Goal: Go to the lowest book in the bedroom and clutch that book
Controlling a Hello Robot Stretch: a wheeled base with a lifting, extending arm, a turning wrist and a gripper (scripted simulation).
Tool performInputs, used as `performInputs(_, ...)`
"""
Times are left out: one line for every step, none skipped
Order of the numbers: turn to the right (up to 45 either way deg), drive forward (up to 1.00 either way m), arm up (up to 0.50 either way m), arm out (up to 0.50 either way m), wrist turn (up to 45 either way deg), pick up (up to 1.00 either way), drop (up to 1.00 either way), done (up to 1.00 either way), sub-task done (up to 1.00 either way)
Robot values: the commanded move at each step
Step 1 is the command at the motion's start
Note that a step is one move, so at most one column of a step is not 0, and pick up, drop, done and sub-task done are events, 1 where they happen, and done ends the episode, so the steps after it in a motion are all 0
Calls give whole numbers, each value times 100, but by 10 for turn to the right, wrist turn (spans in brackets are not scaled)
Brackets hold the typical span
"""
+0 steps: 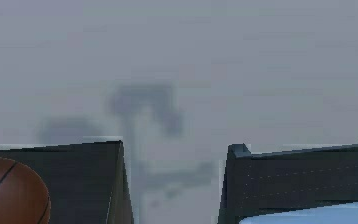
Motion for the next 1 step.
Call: performInputs(0,0,0,42,0,0,0,0,0)
